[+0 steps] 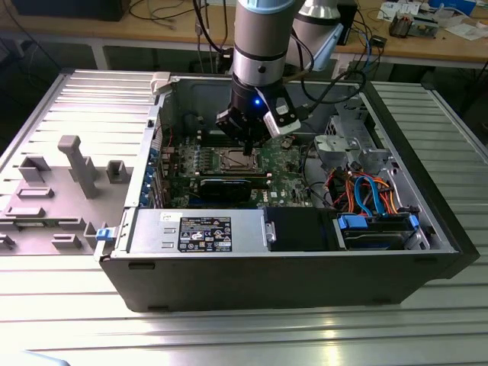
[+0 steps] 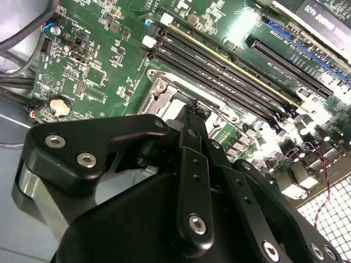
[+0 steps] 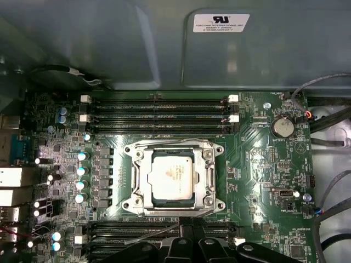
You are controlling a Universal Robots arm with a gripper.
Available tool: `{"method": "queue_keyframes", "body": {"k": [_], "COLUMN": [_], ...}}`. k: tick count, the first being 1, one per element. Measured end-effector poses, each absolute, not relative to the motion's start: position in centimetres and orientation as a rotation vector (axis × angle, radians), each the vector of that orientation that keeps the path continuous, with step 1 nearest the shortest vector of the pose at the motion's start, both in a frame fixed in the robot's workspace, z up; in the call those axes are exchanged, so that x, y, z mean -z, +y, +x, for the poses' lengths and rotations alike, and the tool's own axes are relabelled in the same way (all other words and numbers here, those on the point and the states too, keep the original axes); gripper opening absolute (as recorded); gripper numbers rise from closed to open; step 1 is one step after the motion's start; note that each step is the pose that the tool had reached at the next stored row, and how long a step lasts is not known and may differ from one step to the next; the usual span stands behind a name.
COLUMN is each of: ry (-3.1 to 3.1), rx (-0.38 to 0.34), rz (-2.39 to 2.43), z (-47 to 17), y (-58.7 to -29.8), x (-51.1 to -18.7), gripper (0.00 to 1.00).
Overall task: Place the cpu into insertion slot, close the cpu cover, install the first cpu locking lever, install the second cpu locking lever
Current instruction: 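Install the second cpu locking lever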
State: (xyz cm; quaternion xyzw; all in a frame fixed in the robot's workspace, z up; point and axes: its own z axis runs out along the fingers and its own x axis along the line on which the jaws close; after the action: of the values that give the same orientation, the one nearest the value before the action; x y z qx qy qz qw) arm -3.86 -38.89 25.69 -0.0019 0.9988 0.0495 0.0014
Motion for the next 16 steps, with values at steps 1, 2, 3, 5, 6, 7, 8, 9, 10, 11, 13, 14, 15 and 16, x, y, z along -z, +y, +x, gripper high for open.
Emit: {"method": "queue_keyframes", "body": {"k": [1,2,3,5,6,7,8,9,10,11,13,14,15,16], "ry": [3.135,3.135,3.135,3.135,3.135,3.135,3.135,3.135,3.135,3.135,3.135,3.135,3.135,3.136], "rx": [-0.155,-0.155,-0.155,-0.155,-0.155,-0.155,-0.155,-0.155,-0.155,-0.155,-0.155,-0.155,-0.155,-0.156], "rz": [-0.006,-0.006,-0.006,-0.006,-0.006,-0.006,-0.006,-0.006,-0.006,-0.006,-0.006,-0.006,-0.006,-0.006], "z": [-3.86,-3.86,-3.86,-3.86,-3.86,-3.86,-3.86,-3.86,-3.86,-3.86,-3.86,-3.86,-3.86,-3.86], "y": [-38.89,-38.89,-38.89,-38.89,-38.89,-38.9,-38.9,-38.9,-38.9,-38.9,-38.9,-38.9,-38.9,-38.9], "x": [-25.69,-25.69,-25.69,-25.69,-25.68,-25.69,-25.69,-25.69,-25.69,-25.69,-25.69,-25.69,-25.69,-25.69], "gripper": [0.11,0.11,0.11,0.11,0.11,0.11,0.11,0.11,0.11,0.11,0.11,0.11,0.11,0.11]}}
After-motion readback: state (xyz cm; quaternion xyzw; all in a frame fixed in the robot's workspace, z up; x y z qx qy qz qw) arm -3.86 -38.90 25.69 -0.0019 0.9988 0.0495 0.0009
